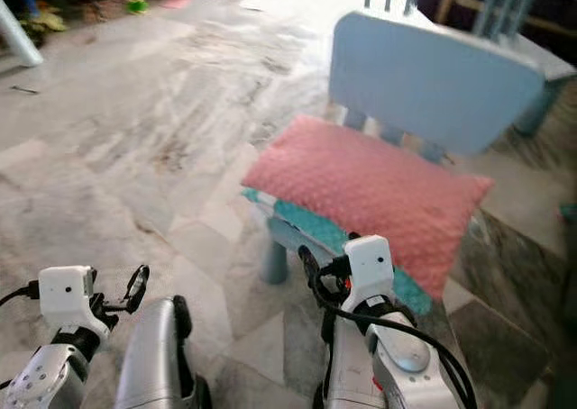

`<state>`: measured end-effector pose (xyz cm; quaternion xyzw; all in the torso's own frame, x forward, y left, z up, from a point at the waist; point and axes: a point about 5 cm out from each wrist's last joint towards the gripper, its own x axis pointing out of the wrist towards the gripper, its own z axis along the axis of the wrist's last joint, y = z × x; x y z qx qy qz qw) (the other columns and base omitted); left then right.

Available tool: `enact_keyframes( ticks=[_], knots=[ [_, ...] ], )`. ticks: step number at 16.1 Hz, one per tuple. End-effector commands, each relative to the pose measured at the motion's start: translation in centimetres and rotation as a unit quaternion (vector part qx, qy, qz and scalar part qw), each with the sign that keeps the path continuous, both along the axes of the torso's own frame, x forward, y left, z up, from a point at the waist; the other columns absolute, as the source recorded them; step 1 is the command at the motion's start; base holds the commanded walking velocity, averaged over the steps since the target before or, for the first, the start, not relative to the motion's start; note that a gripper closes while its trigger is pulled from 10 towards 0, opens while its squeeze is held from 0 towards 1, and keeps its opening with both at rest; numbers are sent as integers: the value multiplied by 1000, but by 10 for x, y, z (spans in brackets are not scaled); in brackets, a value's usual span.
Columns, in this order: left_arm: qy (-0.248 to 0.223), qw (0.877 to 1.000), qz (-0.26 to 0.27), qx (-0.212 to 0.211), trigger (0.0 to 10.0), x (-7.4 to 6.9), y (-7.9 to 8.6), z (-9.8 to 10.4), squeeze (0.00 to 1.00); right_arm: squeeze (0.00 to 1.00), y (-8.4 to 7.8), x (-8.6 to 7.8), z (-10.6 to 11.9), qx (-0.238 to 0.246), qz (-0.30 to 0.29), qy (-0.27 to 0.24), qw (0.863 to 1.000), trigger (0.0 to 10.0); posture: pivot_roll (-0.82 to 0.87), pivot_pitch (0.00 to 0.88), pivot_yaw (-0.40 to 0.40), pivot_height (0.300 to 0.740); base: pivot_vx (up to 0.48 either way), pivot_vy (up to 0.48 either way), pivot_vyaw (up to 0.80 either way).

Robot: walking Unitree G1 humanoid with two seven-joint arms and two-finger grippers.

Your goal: Move the pillow to the sofa

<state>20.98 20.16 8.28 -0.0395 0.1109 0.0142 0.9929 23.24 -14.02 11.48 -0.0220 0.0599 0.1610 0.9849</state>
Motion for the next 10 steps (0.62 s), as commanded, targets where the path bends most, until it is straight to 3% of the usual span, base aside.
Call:
enact_keyframes(
  ticks=[1,6,10],
  knots=[
    [9,1000,1,6,10000,-2,3,-4,0,0,0,-2,1,1,0,-4,1000,10000,-74,166,-7,430,0,0,0],
    [1,1000,8,8,10000,8,7,-2,0,0,-1,4,4,5,-10,-14,1000,10000,-78,138,2,368,0,0,0],
    [-23,999,33,16,10000,27,19,6,0,0,-1,12,9,7,-18,-34,999,10000,-81,103,11,329,0,0,0]
  ],
)
